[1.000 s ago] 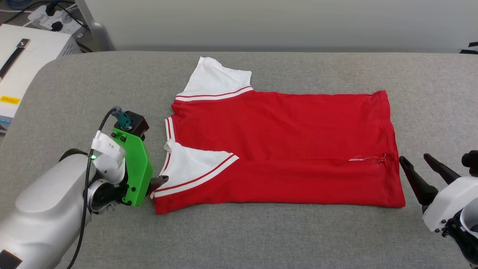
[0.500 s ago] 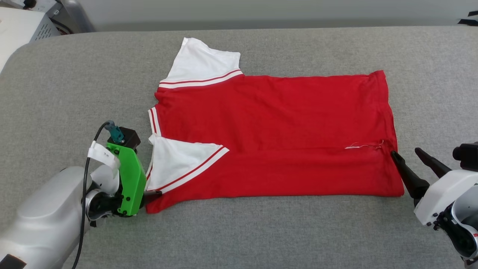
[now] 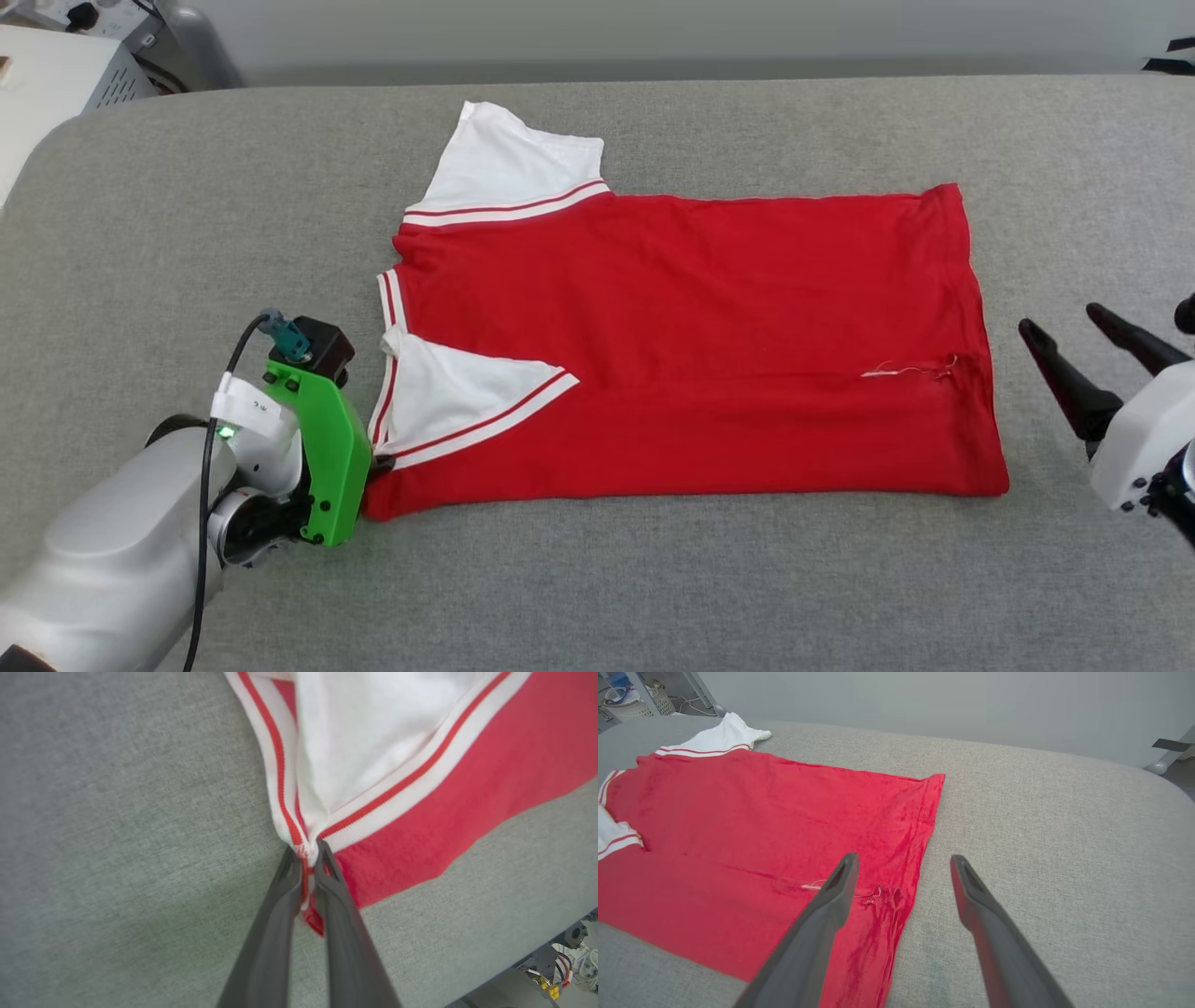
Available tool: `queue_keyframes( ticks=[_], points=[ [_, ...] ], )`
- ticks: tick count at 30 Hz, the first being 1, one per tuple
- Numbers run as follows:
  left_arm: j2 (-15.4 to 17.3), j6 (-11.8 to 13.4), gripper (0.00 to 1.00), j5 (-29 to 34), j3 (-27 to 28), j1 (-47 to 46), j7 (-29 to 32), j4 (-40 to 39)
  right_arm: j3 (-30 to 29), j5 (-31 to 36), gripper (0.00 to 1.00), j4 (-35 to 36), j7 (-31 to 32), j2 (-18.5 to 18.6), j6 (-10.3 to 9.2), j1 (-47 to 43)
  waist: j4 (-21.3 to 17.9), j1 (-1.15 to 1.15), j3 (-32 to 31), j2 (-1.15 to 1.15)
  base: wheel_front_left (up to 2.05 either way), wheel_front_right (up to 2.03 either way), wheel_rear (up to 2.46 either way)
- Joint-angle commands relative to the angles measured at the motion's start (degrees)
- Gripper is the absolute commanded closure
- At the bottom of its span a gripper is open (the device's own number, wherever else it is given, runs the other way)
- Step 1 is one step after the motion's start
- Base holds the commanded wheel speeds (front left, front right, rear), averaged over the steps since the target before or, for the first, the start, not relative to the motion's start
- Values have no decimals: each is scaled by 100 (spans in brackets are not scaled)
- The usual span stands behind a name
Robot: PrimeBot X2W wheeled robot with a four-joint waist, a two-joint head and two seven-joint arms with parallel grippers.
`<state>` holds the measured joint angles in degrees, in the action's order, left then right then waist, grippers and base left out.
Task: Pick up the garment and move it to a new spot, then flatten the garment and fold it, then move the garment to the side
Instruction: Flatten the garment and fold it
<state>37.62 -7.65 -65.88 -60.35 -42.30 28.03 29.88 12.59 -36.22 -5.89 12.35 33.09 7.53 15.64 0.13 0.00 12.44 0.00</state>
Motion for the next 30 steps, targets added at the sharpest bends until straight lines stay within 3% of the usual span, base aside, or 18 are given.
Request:
queue_keyframes(
  ticks=[1, 9, 15, 21, 30],
  points=[
    [73, 17, 100, 80, -12, 41, -108, -97, 28, 12, 0, 88, 188, 126, -4, 157, 40, 0, -64, 0, 0, 0, 0],
    [211, 26, 100, 315, -65, -37, -408, -582, 426, -606, 0, 459, 1979, 868, -4, 394, 188, 0, -87, 0, 0, 0, 0],
    [192, 98, 100, 462, -114, -98, -447, -823, 589, -822, 0, 359, 3048, 959, -4, 433, 276, 0, 11, 0, 0, 0, 0],
    [132, 139, 100, 546, -99, -210, -519, -910, 712, -674, 0, -40, 3197, 761, -4, 420, 382, 0, 162, 0, 0, 0, 0],
    [81, 122, 100, 627, -107, -313, -631, -843, 1163, -515, 0, -859, 2890, 360, -4, 340, 468, 0, 399, 0, 0, 0, 0]
  ],
)
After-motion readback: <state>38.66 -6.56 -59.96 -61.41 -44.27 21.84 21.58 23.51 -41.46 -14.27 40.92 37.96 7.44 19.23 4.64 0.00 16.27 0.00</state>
